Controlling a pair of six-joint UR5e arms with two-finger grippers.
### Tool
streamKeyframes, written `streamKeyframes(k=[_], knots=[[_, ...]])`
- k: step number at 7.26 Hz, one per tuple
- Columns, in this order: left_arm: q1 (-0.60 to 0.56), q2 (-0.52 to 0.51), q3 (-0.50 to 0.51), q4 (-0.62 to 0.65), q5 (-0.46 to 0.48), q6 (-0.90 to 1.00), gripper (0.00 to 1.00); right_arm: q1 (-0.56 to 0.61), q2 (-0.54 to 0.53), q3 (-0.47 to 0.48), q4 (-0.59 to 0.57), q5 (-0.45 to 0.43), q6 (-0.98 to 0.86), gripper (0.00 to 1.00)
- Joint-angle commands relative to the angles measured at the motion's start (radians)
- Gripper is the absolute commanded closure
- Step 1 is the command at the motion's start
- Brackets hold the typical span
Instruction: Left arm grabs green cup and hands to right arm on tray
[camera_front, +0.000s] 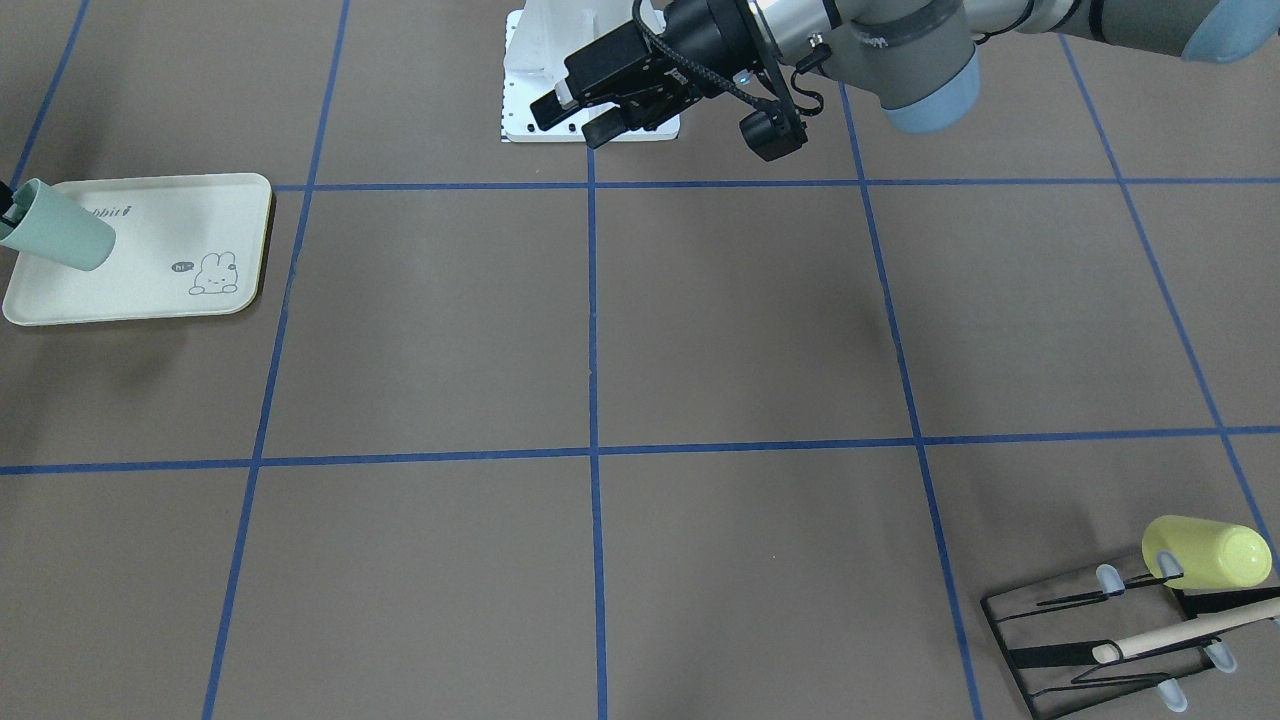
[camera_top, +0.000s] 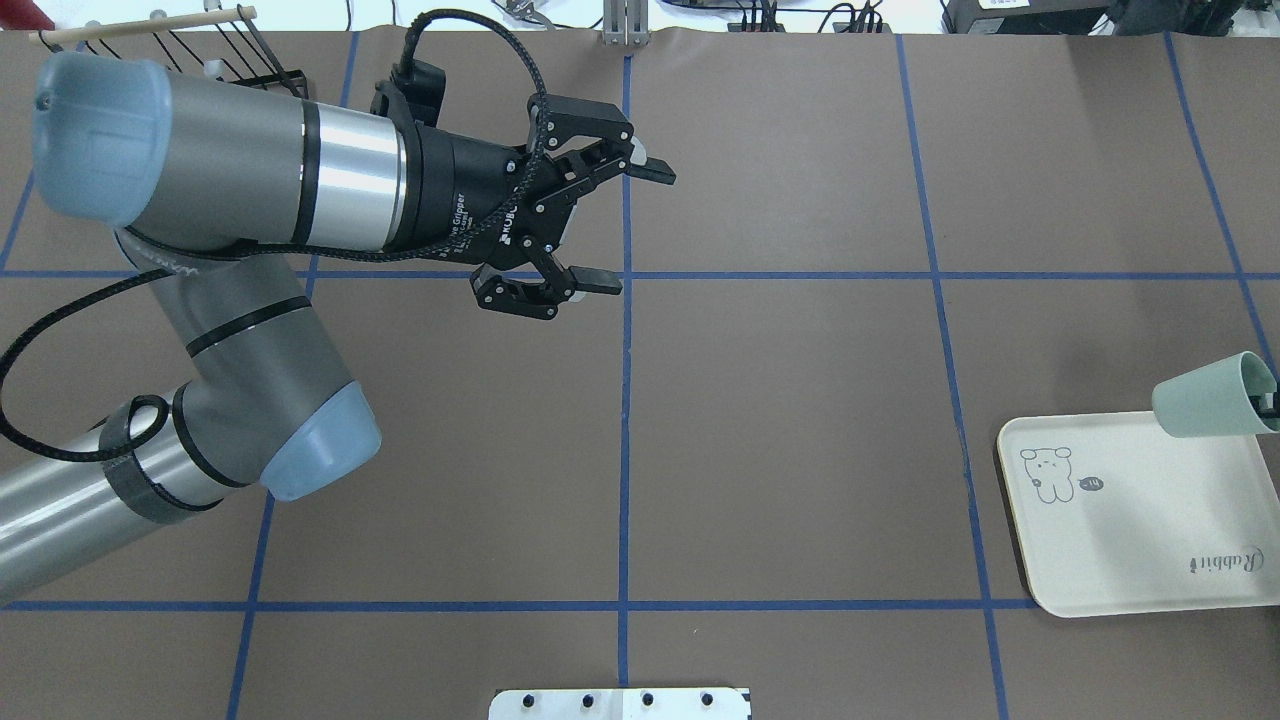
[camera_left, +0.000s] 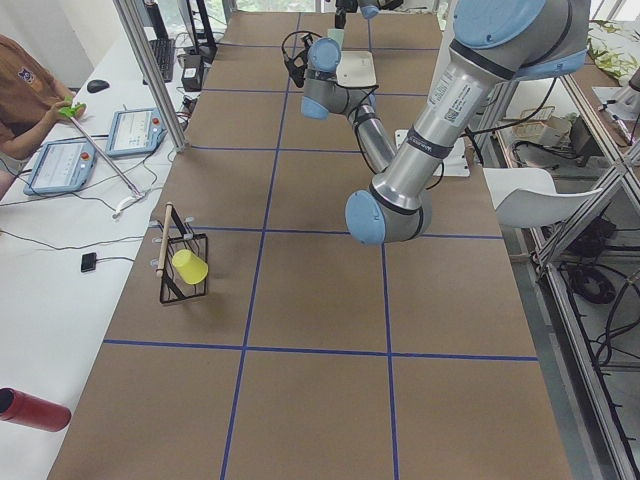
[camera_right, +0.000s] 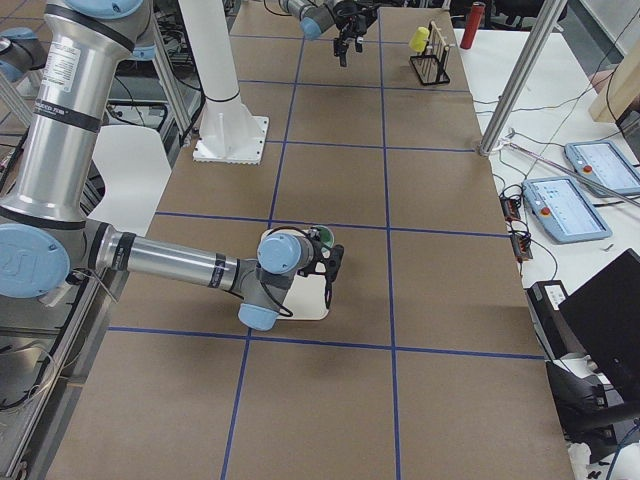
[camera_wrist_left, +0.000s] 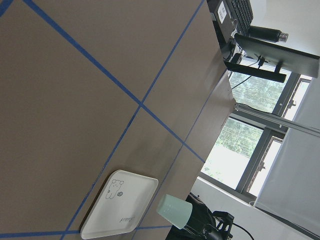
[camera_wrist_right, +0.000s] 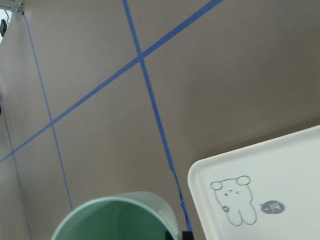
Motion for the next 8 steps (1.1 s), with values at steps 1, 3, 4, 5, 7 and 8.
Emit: streamKeyframes(k=[1, 3, 4, 5, 7, 8], knots=[[-0.001, 0.004, -0.004, 0.0, 0.0, 0.0, 0.0, -0.016, -0.004, 0.0, -0.164, -0.023, -0.184, 1.0], [-0.001, 0.013, -0.011, 0.0, 0.0, 0.0, 0.0, -0.054, -0.005, 0.025, -0.267, -0.055, -0.318, 1.0], [-0.001, 0.015, -0.016, 0.002, 0.0, -0.002, 0.0, -0.1, -0.007, 0.033, -0.269, -0.054, -0.318, 1.0], [-0.001, 0.019, -0.016, 0.0, 0.0, -0.002, 0.0, -0.131, -0.007, 0.037, -0.295, -0.043, -0.318, 1.0], [0.0, 0.033, -0.027, 0.0, 0.002, -0.002, 0.0, -0.136, -0.007, 0.103, -0.379, -0.04, -0.32, 1.0], [0.0, 0.035, -0.03, 0.0, 0.002, -0.002, 0.0, -0.134, 0.001, 0.147, -0.411, -0.052, -0.35, 1.0]])
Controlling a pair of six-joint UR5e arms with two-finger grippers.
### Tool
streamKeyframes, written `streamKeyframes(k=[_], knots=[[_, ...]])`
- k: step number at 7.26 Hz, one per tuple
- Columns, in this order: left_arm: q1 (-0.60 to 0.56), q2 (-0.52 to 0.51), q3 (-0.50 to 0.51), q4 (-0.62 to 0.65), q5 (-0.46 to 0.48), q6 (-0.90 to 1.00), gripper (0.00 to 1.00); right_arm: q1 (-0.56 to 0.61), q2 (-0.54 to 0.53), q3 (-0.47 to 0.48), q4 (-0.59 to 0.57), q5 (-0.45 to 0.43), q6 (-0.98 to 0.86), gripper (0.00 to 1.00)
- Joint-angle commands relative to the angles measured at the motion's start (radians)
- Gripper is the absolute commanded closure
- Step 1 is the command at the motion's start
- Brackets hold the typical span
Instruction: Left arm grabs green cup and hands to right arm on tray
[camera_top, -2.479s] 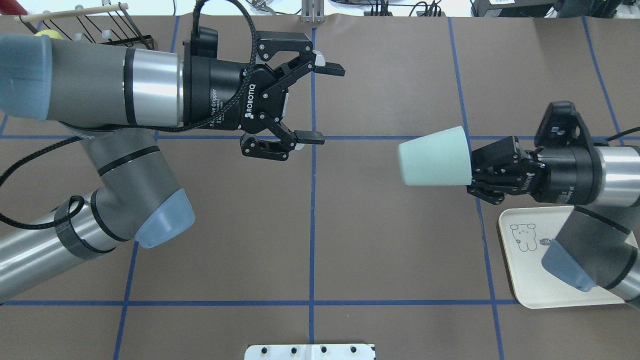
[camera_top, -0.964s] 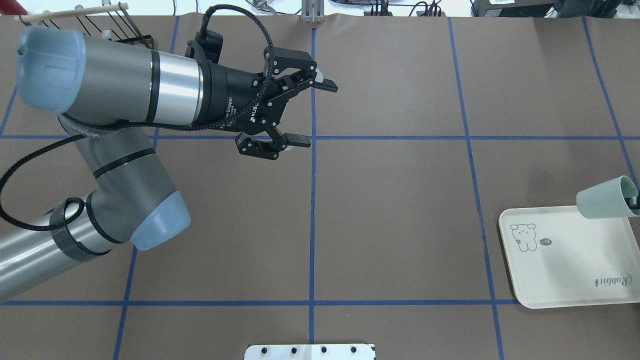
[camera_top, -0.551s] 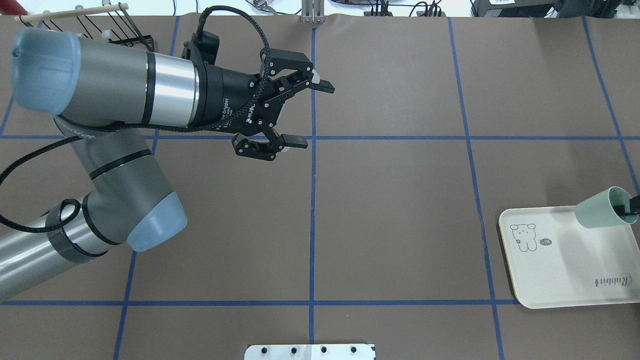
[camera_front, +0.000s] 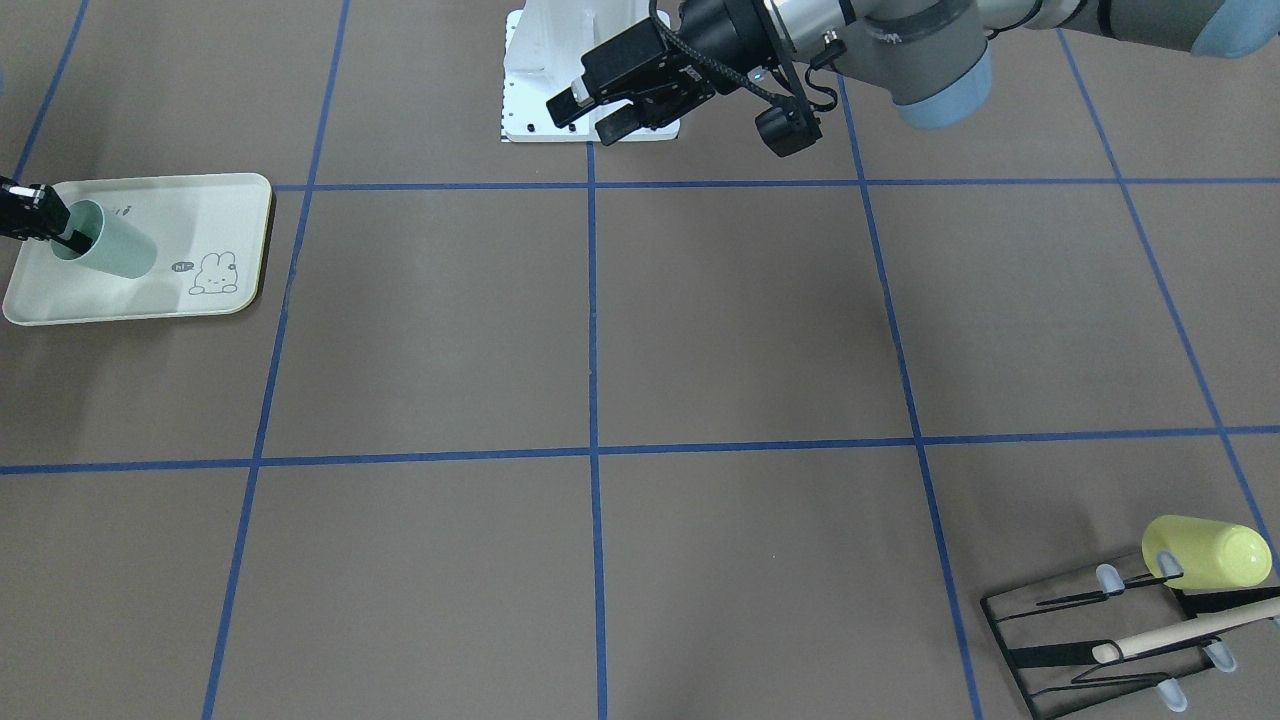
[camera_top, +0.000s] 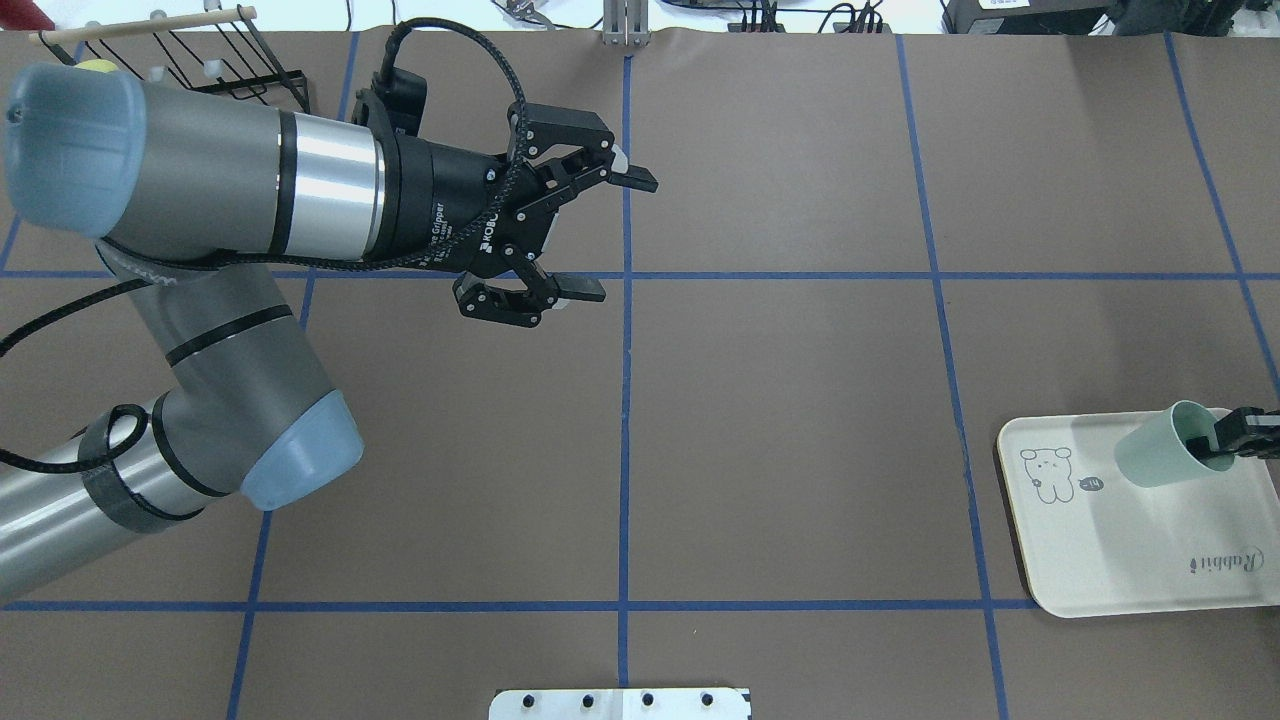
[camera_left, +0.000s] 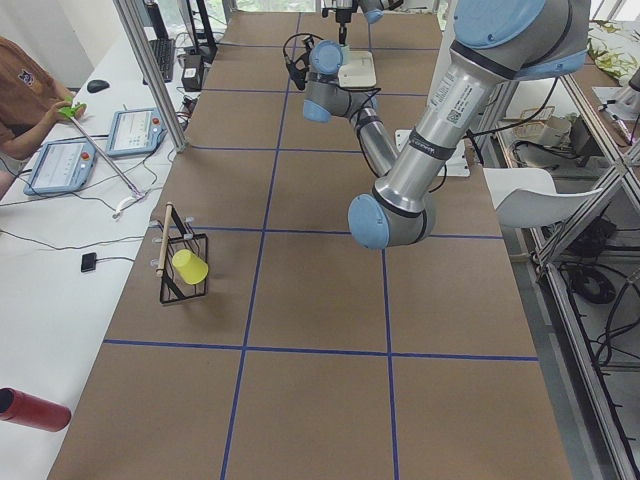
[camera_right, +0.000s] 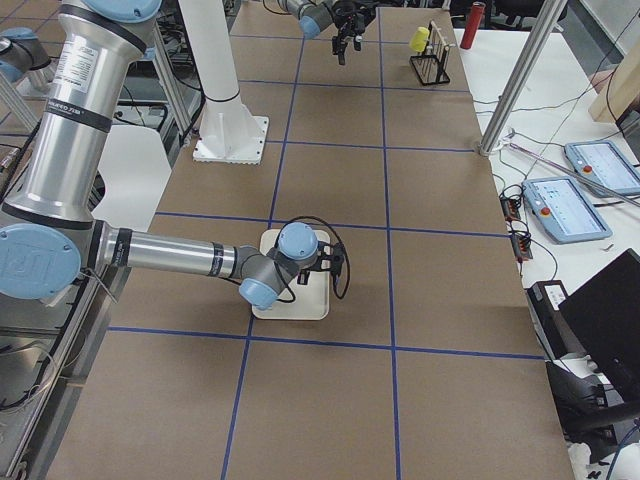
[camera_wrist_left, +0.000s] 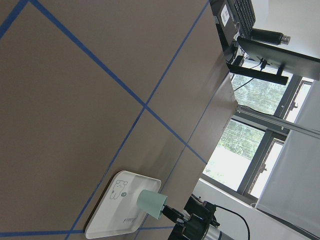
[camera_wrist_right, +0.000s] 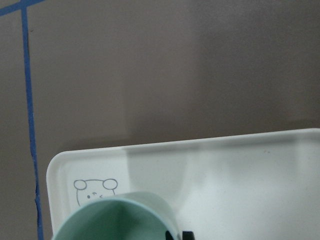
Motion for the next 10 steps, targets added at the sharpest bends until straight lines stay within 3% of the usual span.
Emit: streamKeyframes(k=[1, 3, 4, 5, 7, 10], knots=[[0.001, 0.004, -0.005, 0.0, 0.001, 0.0, 0.0, -0.001, 0.003, 0.086, -0.094, -0.049, -0.076, 1.0], [0.007, 0.002, -0.005, 0.001, 0.005, -0.011, 0.0, -0.006, -0.023, 0.143, -0.198, -0.095, -0.194, 1.0], [0.007, 0.002, -0.005, 0.001, 0.007, -0.012, 0.0, -0.054, -0.058, 0.16, -0.231, -0.188, -0.229, 1.0], [0.007, 0.002, -0.005, 0.001, 0.007, -0.012, 0.0, -0.079, -0.072, 0.183, -0.272, -0.216, -0.253, 1.0], [0.007, 0.002, -0.007, 0.0, 0.007, -0.014, 0.0, -0.096, -0.095, 0.237, -0.358, -0.223, -0.317, 1.0], [0.005, 0.004, -0.011, 0.0, 0.007, -0.012, 0.0, -0.151, -0.094, 0.243, -0.377, -0.29, -0.316, 1.0]])
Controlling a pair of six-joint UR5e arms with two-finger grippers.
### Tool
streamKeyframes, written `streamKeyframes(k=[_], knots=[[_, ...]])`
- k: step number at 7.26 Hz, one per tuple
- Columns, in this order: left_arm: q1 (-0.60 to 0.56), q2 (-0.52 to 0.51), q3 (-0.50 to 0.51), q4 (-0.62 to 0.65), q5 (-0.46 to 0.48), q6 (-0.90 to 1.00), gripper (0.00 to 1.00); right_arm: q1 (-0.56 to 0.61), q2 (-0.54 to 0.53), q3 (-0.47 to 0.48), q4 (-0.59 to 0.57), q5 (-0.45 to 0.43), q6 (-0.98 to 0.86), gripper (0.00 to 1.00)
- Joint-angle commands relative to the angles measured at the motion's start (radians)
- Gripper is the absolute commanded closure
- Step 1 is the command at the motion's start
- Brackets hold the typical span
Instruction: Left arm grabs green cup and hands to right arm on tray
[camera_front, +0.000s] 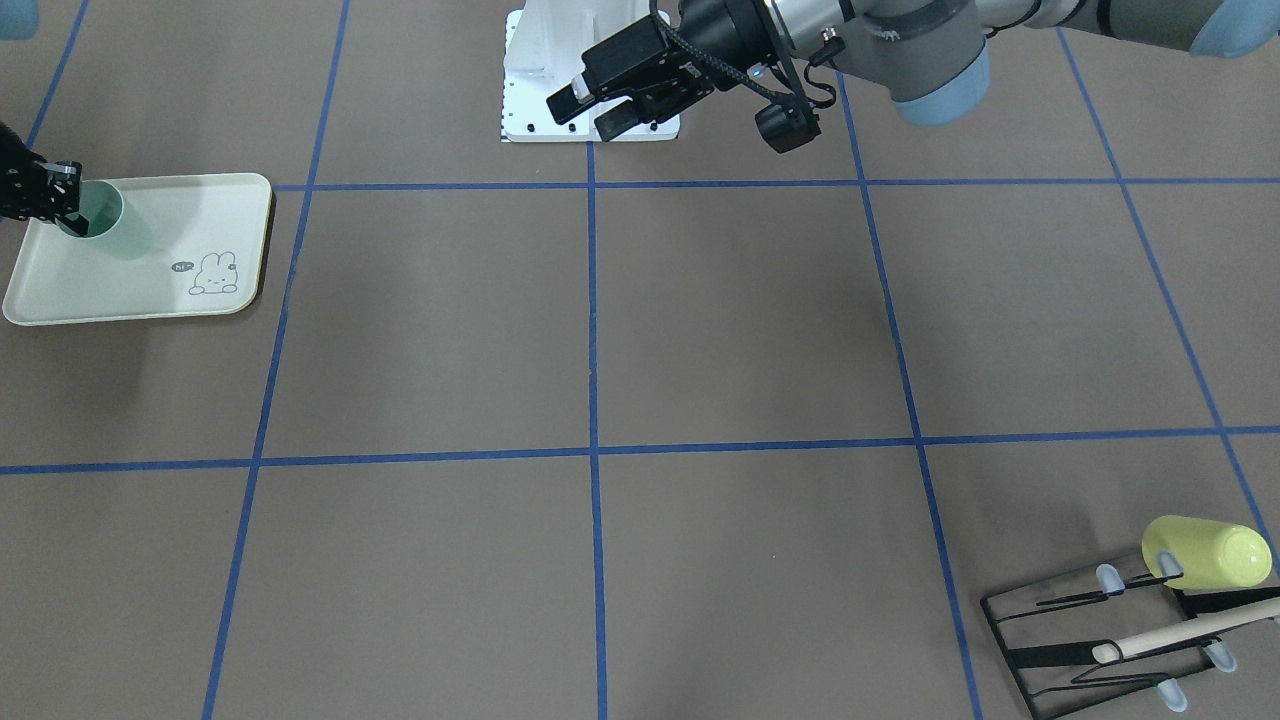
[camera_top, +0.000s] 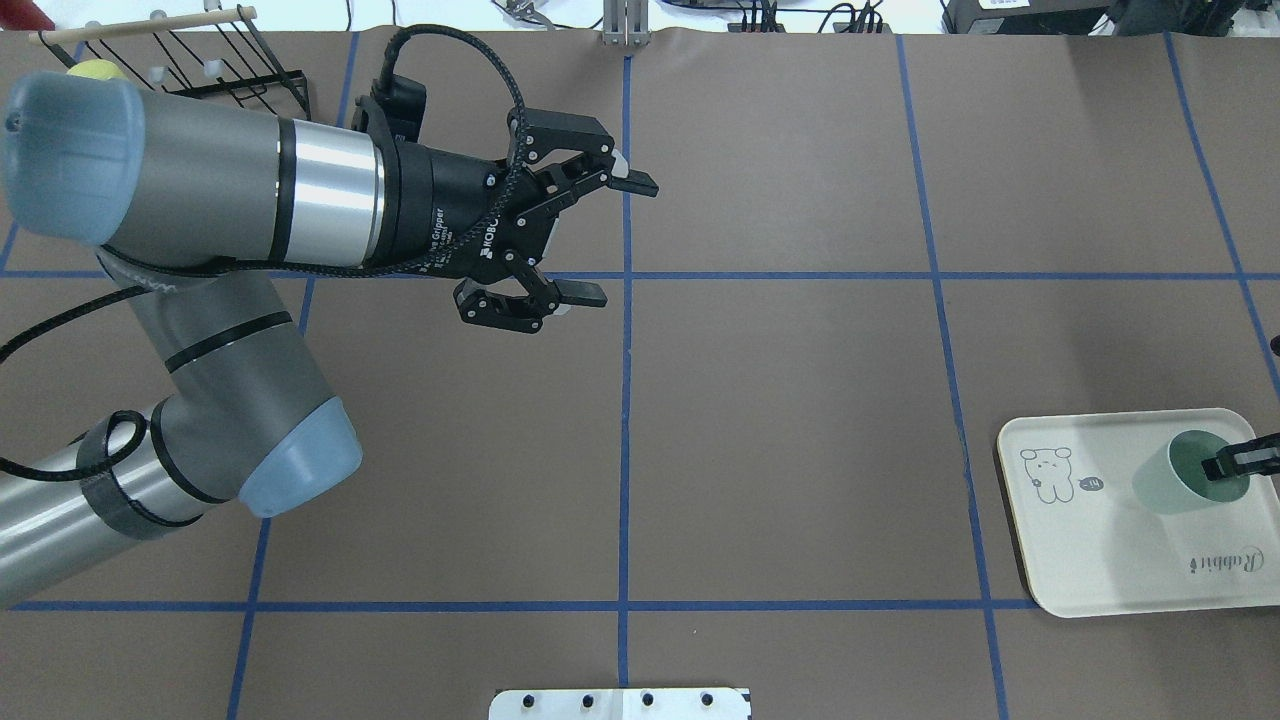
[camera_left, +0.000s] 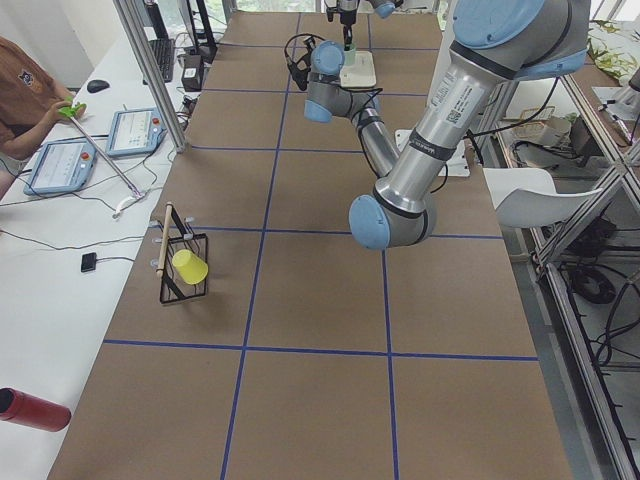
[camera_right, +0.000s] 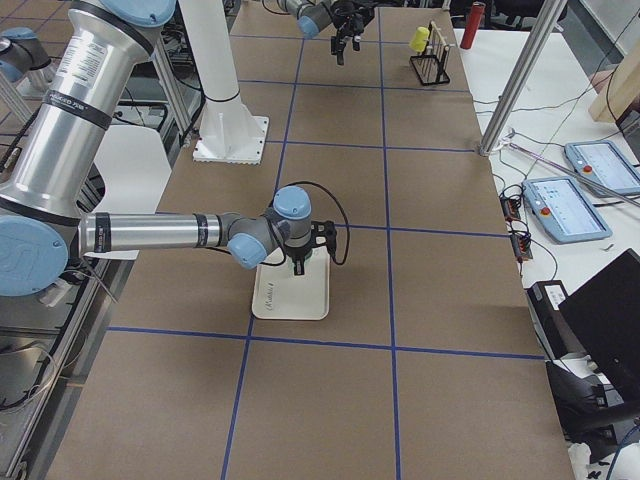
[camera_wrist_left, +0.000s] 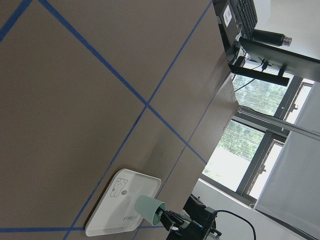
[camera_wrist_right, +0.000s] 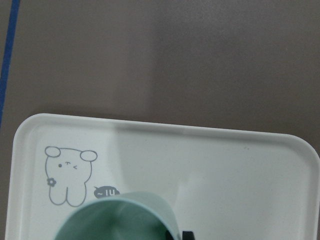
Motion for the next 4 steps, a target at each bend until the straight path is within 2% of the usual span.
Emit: streamKeyframes(k=[1, 4], knots=[[-0.001, 0.001, -0.003, 0.0, 0.0, -0.001, 0.0, -0.019, 0.008, -0.002, -0.005, -0.035, 0.0, 1.0], [-0.001, 0.001, -0.003, 0.0, -0.002, 0.001, 0.0, -0.023, 0.015, -0.024, -0.005, -0.035, 0.002, 1.0]])
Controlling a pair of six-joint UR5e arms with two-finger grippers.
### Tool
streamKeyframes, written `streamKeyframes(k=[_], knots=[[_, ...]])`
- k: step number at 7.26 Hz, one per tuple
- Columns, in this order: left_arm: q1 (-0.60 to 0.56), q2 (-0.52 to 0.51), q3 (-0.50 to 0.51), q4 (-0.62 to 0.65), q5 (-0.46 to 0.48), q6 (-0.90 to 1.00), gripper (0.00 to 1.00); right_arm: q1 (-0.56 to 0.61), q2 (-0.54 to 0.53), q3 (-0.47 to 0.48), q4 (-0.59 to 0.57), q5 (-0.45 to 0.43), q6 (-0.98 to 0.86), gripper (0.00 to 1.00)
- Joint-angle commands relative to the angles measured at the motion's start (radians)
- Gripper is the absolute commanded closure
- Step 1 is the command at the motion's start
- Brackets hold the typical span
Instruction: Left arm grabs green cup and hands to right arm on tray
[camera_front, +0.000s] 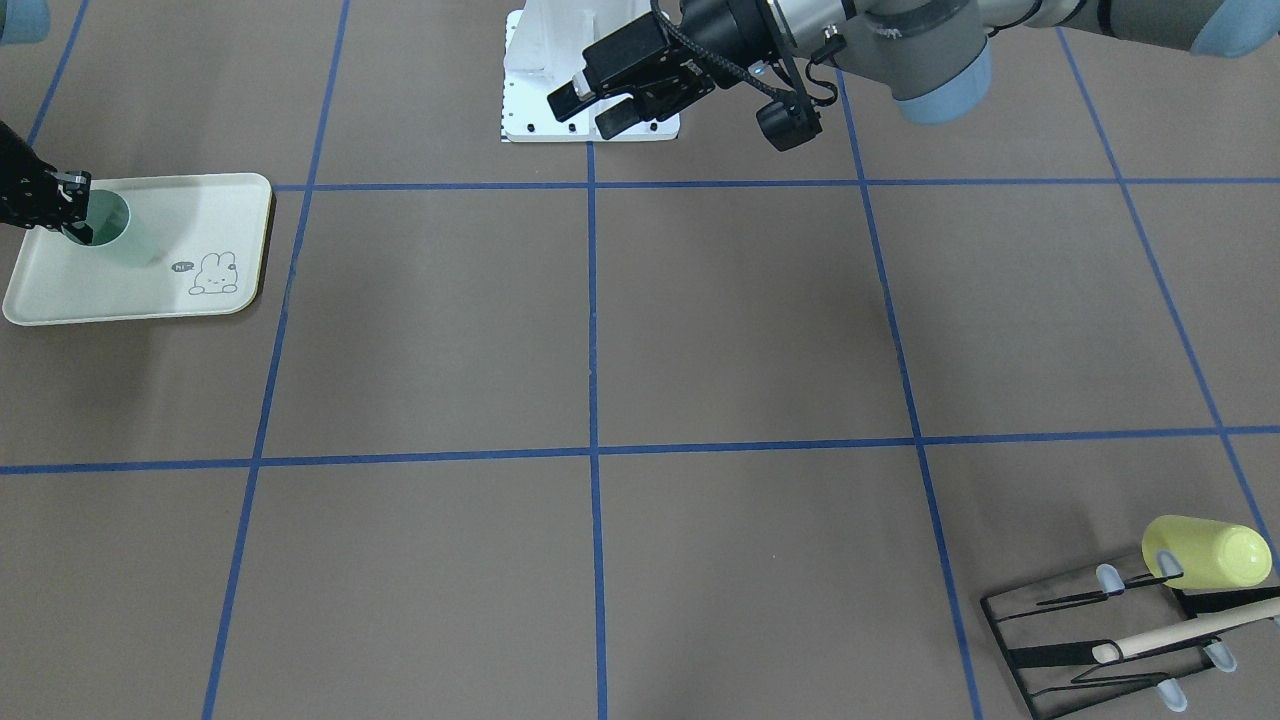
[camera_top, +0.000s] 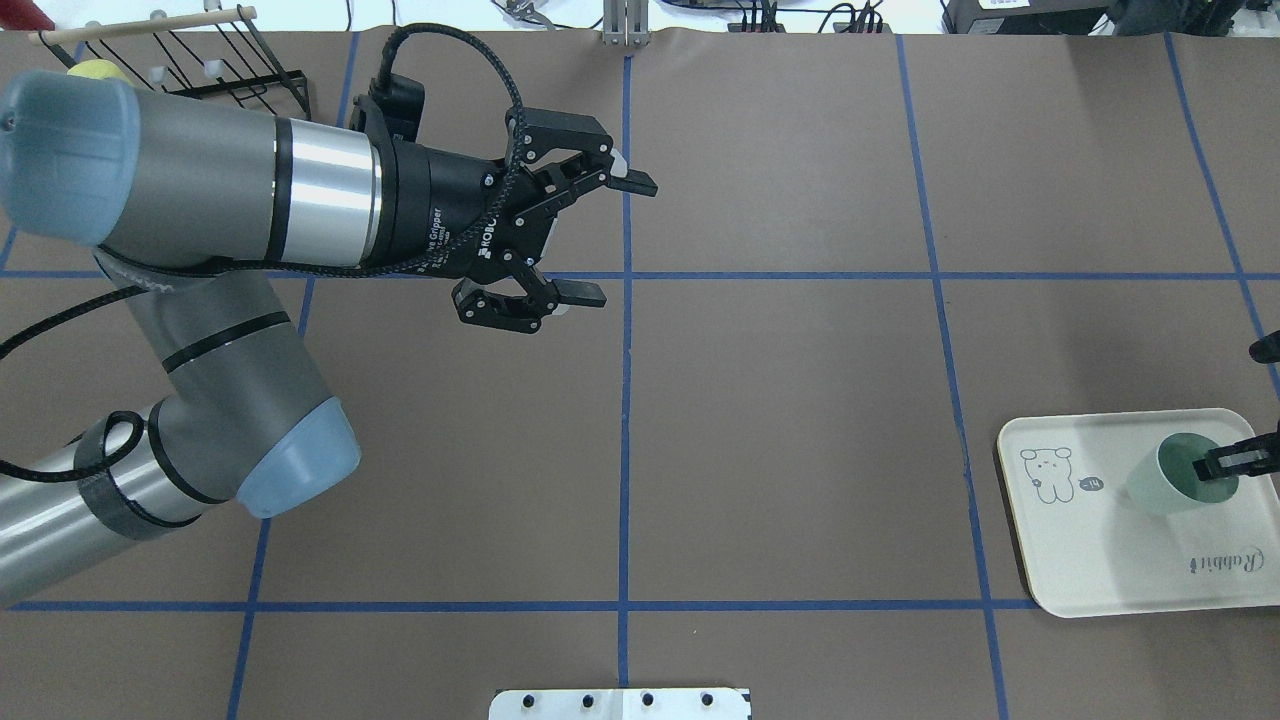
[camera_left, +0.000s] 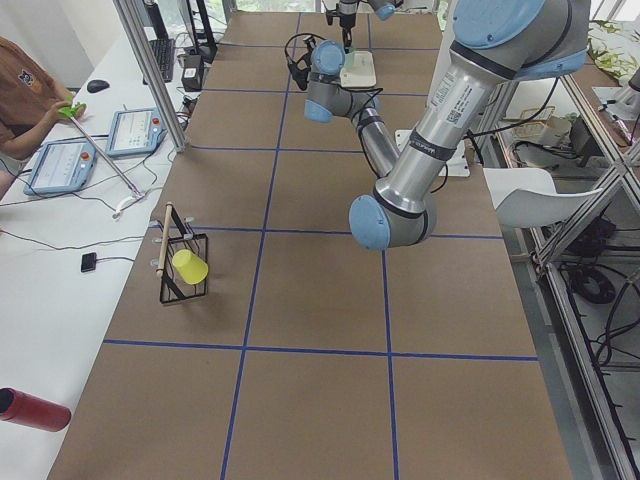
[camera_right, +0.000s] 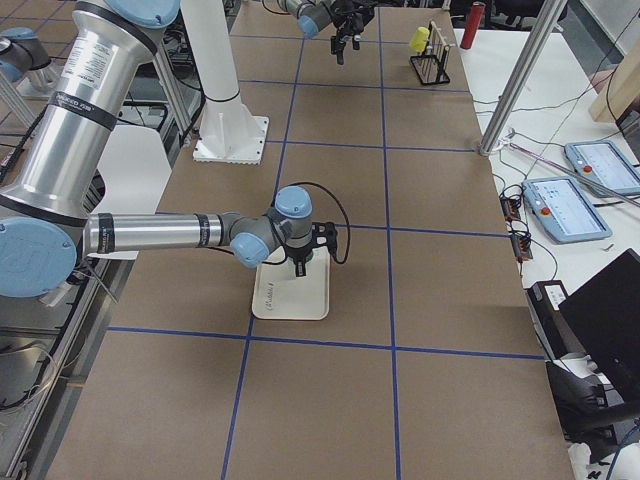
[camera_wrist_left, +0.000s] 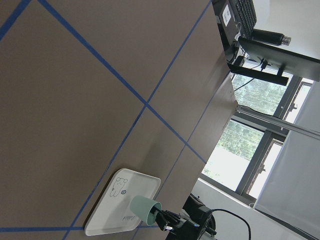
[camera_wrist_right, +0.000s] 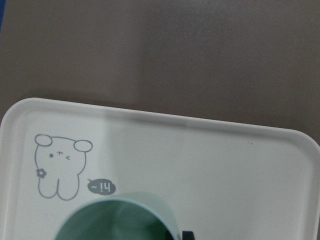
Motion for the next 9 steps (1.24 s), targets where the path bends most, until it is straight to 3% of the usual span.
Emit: streamKeyframes(k=[1, 2, 3, 5, 7, 8, 9], knots=[[-0.001, 0.0, 0.001, 0.001, 0.0, 0.0, 0.0, -0.001, 0.002, -0.009, 0.0, 0.002, 0.0, 1.0], [-0.001, 0.0, 0.001, 0.001, 0.0, 0.0, 0.0, -0.001, 0.002, -0.015, 0.0, 0.004, 0.0, 0.93], [-0.001, 0.0, 0.002, 0.001, 0.0, 0.0, 0.0, -0.001, 0.002, -0.015, 0.0, 0.008, 0.0, 0.74], [-0.002, 0.0, 0.001, 0.005, -0.002, 0.0, 0.0, 0.002, 0.005, -0.006, 0.001, 0.013, 0.009, 0.0], [-0.002, -0.001, 0.001, 0.042, -0.006, 0.012, 0.0, 0.077, -0.003, 0.028, 0.001, 0.078, 0.008, 0.0], [-0.016, 0.002, 0.001, 0.079, -0.044, 0.015, 0.0, 0.162, -0.006, 0.031, 0.003, 0.153, -0.003, 0.0], [-0.09, 0.011, 0.001, 0.117, -0.14, 0.067, 0.0, 0.219, -0.006, 0.036, 0.002, 0.166, -0.012, 0.0]])
